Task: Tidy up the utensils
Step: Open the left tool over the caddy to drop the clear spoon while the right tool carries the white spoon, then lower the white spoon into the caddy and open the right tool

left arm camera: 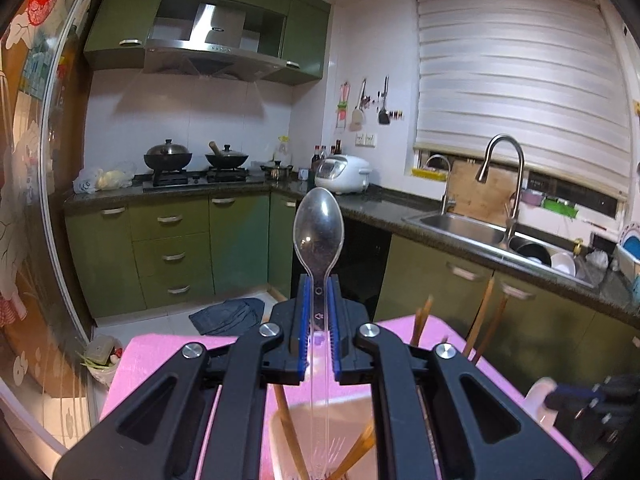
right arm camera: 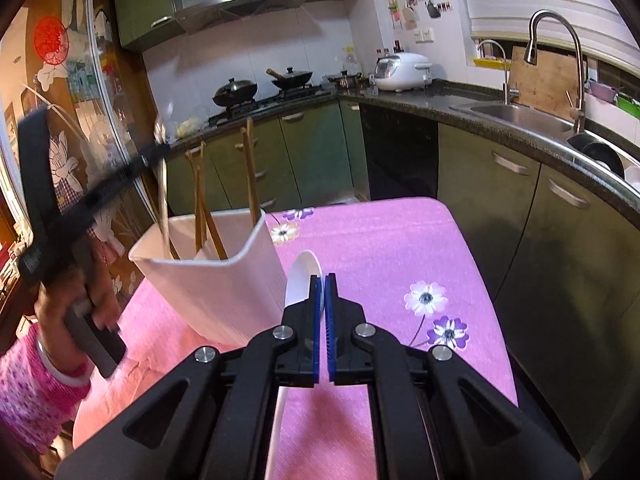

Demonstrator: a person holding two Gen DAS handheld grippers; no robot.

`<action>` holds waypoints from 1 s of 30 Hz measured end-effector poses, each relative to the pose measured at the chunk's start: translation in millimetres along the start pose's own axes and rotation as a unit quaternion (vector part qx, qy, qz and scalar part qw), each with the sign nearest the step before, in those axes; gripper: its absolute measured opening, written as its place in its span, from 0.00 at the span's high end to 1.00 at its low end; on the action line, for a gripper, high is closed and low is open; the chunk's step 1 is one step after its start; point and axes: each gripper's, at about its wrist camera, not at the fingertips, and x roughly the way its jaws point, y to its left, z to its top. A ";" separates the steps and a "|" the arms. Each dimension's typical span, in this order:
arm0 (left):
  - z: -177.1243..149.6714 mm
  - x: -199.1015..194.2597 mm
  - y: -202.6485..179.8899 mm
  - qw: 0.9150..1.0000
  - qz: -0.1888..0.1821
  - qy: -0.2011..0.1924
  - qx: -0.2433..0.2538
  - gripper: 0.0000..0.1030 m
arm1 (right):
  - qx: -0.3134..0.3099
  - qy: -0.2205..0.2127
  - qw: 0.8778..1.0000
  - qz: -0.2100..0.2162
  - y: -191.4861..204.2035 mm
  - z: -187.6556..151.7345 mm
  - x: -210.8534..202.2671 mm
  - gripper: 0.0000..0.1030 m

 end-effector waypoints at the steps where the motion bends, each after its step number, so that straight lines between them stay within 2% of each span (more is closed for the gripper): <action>1: -5.3 1.0 -1.3 1.000 0.002 0.003 0.003 0.92 | -0.002 -0.005 1.000 -0.001 2.3 2.9 -1.9 0.97; 6: -22.7 2.5 -2.2 1.000 0.009 0.013 0.005 0.92 | -0.006 -0.040 0.999 -0.006 9.3 15.0 -14.9 0.97; 9: -31.0 0.1 -1.6 1.000 0.011 0.012 0.005 0.82 | -0.008 -0.065 0.998 -0.014 13.3 23.7 -22.7 0.97; 12: -34.8 -5.5 -5.9 1.000 0.012 0.007 0.014 0.77 | -0.006 -0.099 0.995 -0.018 18.3 34.4 -32.5 0.97; 20: -34.6 -33.1 -2.2 1.000 0.005 0.008 0.000 0.76 | -0.021 -0.193 0.980 -0.042 43.7 70.0 -44.9 0.97; 26: -37.5 -52.6 8.6 1.000 0.002 0.023 -0.011 0.73 | -0.042 -0.258 0.963 -0.060 70.9 97.6 -40.8 0.97; 30: -38.0 -61.3 16.4 0.999 0.001 0.030 -0.017 0.73 | -0.060 -0.273 0.957 -0.074 83.3 106.3 -21.1 0.97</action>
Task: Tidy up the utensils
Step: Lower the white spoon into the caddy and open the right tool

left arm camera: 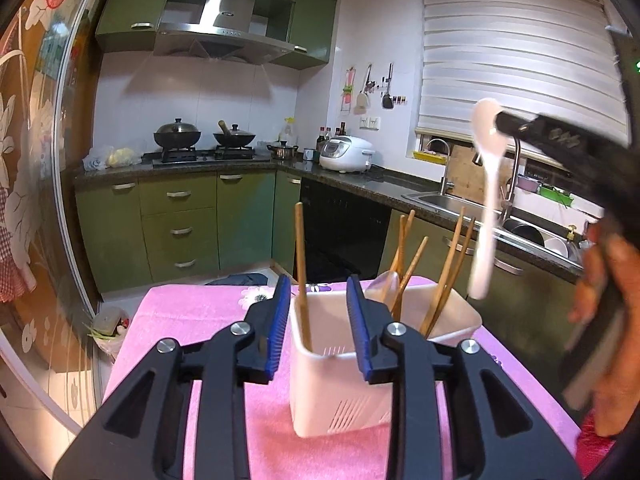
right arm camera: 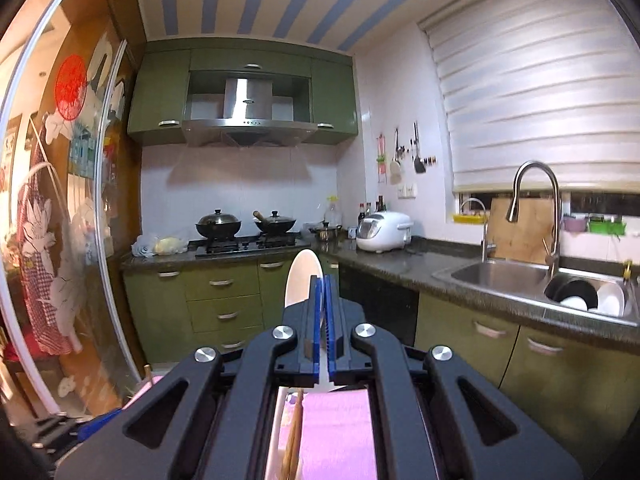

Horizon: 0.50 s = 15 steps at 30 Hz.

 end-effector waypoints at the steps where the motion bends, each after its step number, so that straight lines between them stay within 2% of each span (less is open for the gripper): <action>1: -0.2 -1.3 1.5 1.000 0.000 0.000 -0.001 0.73 | -0.004 -0.001 1.000 0.001 3.2 -4.6 5.8 0.97; 5: -0.8 -5.1 7.3 1.000 -0.001 0.006 -0.009 0.73 | -0.010 0.012 1.000 -0.001 9.3 -28.1 20.3 0.97; 12: -9.6 -10.7 13.3 0.999 0.003 0.028 -0.016 0.73 | -0.017 0.028 0.999 0.005 9.1 -61.3 9.3 0.95; 13: -11.5 -12.7 11.8 0.999 0.005 0.030 -0.016 0.72 | -0.023 0.037 0.999 0.008 10.6 -65.0 9.6 0.92; 14: -13.5 -14.5 11.0 0.999 0.006 0.034 -0.015 0.72 | -0.027 0.047 0.998 0.013 10.4 -70.2 9.0 0.83; 15: -15.1 -16.2 10.0 0.999 0.006 0.037 -0.014 0.71 | -0.030 0.055 0.998 0.015 10.9 -73.7 9.7 0.80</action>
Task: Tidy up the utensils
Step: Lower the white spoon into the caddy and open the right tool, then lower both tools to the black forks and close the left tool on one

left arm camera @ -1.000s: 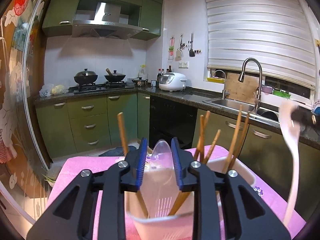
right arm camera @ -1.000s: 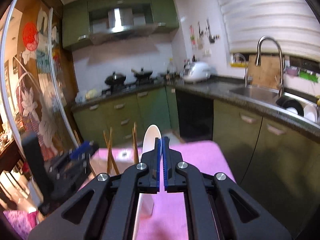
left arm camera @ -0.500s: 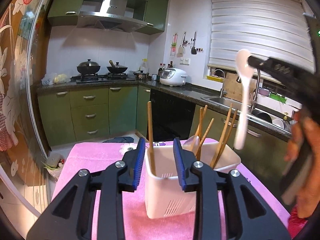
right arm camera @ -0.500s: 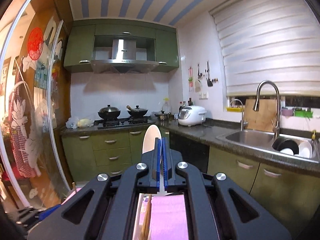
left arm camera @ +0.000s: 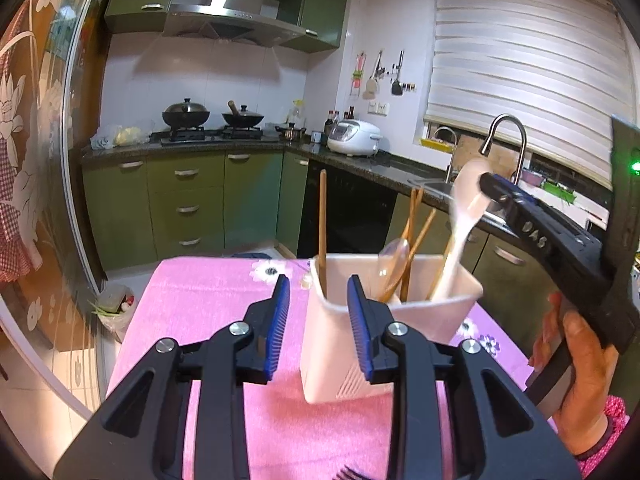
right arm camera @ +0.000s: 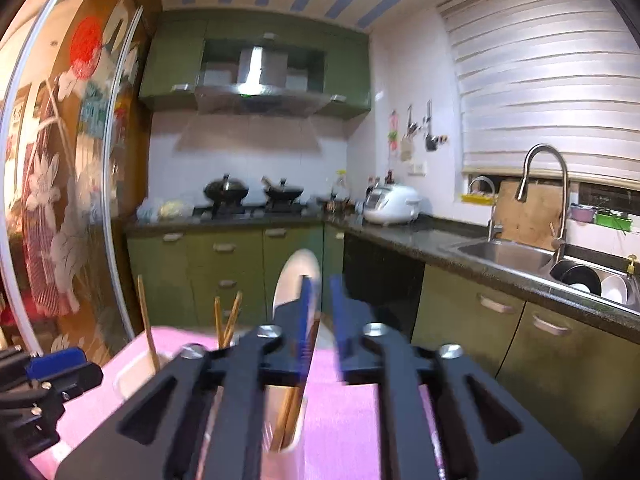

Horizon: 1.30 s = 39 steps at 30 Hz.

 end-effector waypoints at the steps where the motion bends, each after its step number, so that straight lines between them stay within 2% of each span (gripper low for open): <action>1: -2.4 -2.5 -0.6 1.000 0.001 0.003 0.000 0.70 | -0.002 0.006 1.000 0.002 0.5 -4.2 -1.5 0.76; 3: -7.2 -8.2 -1.7 1.000 0.006 0.008 0.000 0.69 | -0.004 0.007 1.000 0.004 -1.8 -8.6 -9.7 0.70; 5: -12.5 -12.7 -1.7 1.000 0.009 0.016 0.000 0.68 | 0.000 0.007 1.000 0.010 -4.9 -10.5 -23.1 0.60; 7: -18.3 -17.0 -2.0 0.999 0.012 0.030 -0.002 0.67 | -0.001 0.022 0.999 0.030 -7.0 -14.5 -42.8 0.60; 9: -25.2 -19.5 -1.8 0.999 0.017 0.050 0.001 0.67 | -0.015 0.053 0.997 0.052 -4.8 -21.3 -56.9 0.60; 11: -31.7 -20.6 0.8 0.997 0.021 0.069 0.000 0.67 | -0.043 0.106 0.990 0.086 1.7 -35.2 -67.8 0.59; 14: -46.5 -19.0 0.6 0.993 0.017 0.120 -0.010 0.67 | -0.067 0.169 0.978 0.099 2.4 -64.2 -79.8 0.59; 16: -60.3 -17.4 1.3 0.987 0.015 0.156 -0.024 0.66 | -0.063 0.221 0.965 0.130 1.7 -84.4 -79.5 0.59; 18: -69.4 -18.5 2.7 0.985 0.012 0.170 -0.035 0.66 | -0.088 0.273 0.944 0.166 14.7 -108.6 -78.9 0.59; 21: -72.8 -23.8 6.9 0.985 0.025 0.167 -0.046 0.66 | -0.145 0.325 0.912 0.205 42.0 -144.5 -80.5 0.65; 23: -67.4 -28.0 7.1 0.986 0.035 0.157 -0.040 0.66 | -0.144 0.347 0.899 0.224 48.6 -158.9 -82.2 0.68; 28: -55.9 -41.4 0.5 0.990 0.042 0.131 -0.010 0.62 | -0.129 0.359 0.906 0.185 32.3 -171.1 -85.9 0.68; 30: -53.1 -41.3 -2.4 0.991 0.037 0.130 -0.003 0.62 | -0.148 0.379 0.898 0.165 30.8 -180.6 -86.6 0.68; 33: -50.8 -38.4 -6.0 0.991 0.033 0.132 0.000 0.62 | -0.173 0.391 0.890 0.161 35.0 -185.5 -87.2 0.68; 35: -51.5 -36.7 -8.6 0.990 0.032 0.136 0.003 0.62 | -0.179 0.395 0.883 0.177 43.2 -189.4 -94.3 0.68; 39: -56.2 -31.1 -11.0 0.988 0.039 0.152 0.009 0.62 | -0.148 0.387 0.865 0.284 65.3 -177.7 -113.9 0.62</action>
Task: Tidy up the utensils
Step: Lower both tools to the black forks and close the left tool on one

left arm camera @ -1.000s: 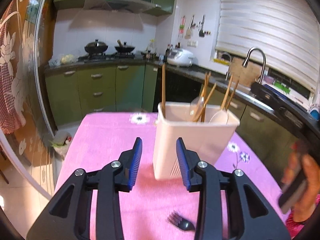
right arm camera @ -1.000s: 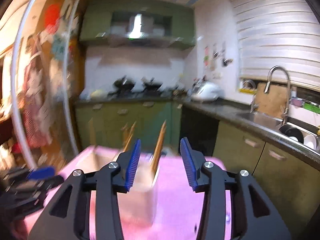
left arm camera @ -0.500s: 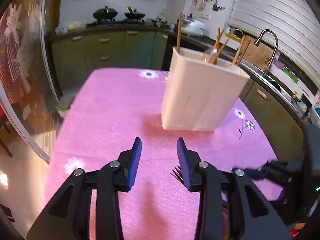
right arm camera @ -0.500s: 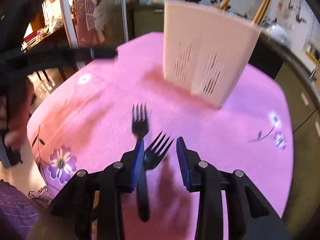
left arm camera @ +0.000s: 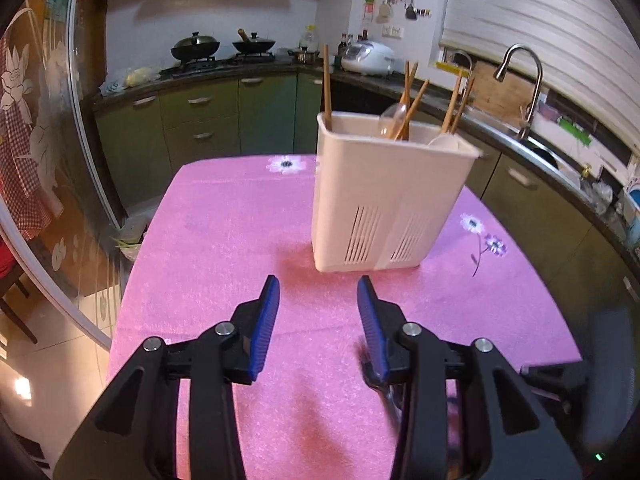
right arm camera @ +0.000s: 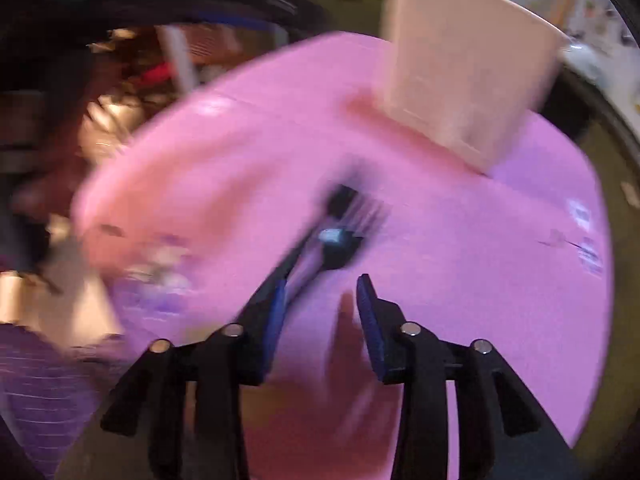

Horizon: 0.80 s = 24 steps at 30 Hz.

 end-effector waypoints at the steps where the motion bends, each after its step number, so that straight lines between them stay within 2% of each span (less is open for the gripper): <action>1: -1.1 3.5 -1.1 1.000 0.003 0.010 0.004 0.62 | 0.007 -0.006 1.000 -0.001 -2.3 1.6 -3.1 0.62; 4: -7.7 11.2 -3.7 0.999 0.011 0.031 0.012 0.62 | 0.066 -0.022 0.996 -0.051 -30.0 2.6 -11.7 0.62; 8: -22.3 22.1 -11.3 0.998 0.000 0.063 0.023 0.62 | 0.114 -0.021 0.991 -0.073 -60.1 -5.2 -18.3 0.62; 13: -41.9 30.7 -24.5 0.996 -0.003 0.089 0.031 0.62 | 0.133 -0.022 0.988 -0.079 -75.1 -11.0 -25.5 0.62; 20: -64.6 35.4 -34.1 0.993 0.003 0.114 0.036 0.62 | 0.134 -0.036 0.988 -0.069 -72.0 -9.3 -33.3 0.61; 24: -72.7 40.4 -37.2 0.991 -0.009 0.133 0.032 0.62 | 0.133 -0.041 0.988 -0.066 -69.7 -7.4 -34.3 0.61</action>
